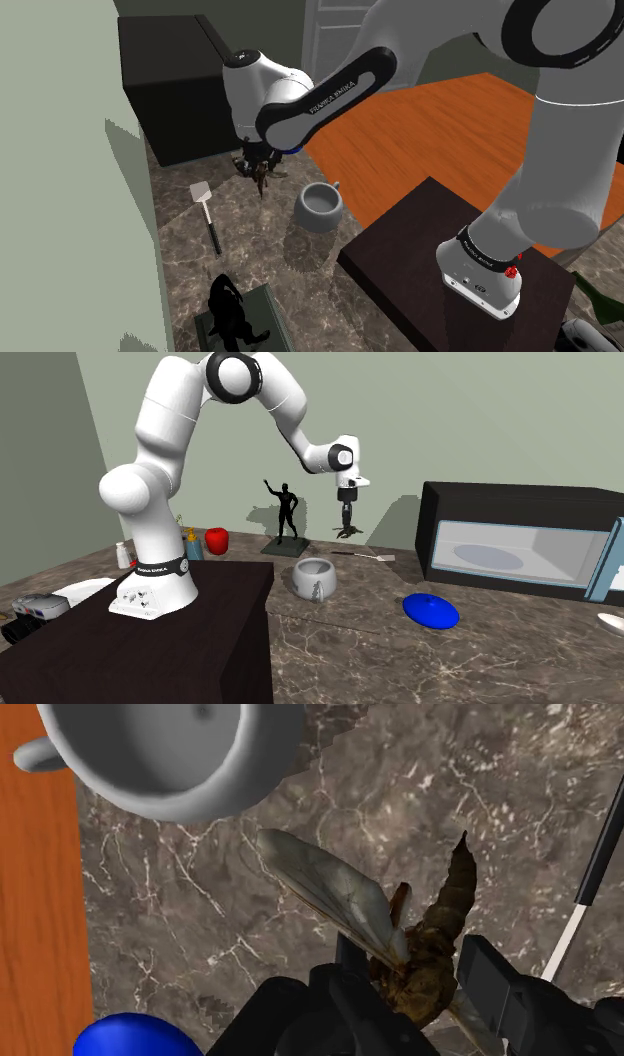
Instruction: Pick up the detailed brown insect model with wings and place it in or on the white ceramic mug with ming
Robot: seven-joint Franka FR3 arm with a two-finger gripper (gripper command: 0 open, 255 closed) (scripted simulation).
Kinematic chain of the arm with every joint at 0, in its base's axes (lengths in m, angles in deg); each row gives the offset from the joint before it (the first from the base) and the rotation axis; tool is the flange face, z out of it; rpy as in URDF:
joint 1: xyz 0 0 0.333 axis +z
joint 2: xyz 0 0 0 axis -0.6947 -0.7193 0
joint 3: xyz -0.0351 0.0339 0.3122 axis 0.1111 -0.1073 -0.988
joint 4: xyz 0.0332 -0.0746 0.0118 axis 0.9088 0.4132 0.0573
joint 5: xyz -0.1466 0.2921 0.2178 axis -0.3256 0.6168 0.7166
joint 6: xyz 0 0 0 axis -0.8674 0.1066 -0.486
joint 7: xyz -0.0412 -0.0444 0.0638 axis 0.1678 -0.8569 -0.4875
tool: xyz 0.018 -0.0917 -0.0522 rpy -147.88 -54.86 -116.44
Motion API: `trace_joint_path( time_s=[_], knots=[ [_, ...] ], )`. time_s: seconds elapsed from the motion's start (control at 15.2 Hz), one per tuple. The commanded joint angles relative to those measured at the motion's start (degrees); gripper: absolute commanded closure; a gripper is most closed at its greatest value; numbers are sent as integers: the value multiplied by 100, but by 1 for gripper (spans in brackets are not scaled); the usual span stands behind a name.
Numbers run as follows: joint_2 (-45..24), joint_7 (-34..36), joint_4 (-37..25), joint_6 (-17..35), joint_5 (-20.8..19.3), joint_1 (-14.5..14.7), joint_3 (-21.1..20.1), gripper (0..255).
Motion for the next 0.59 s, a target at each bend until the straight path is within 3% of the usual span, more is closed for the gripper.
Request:
trace_joint_path(
  time_s=[0.0,0.53],
  knots=[
    [294,-78,448,180,59,-140,-22,255],
    [1735,-749,2542,1028,496,-799,-50,255]
  ],
)
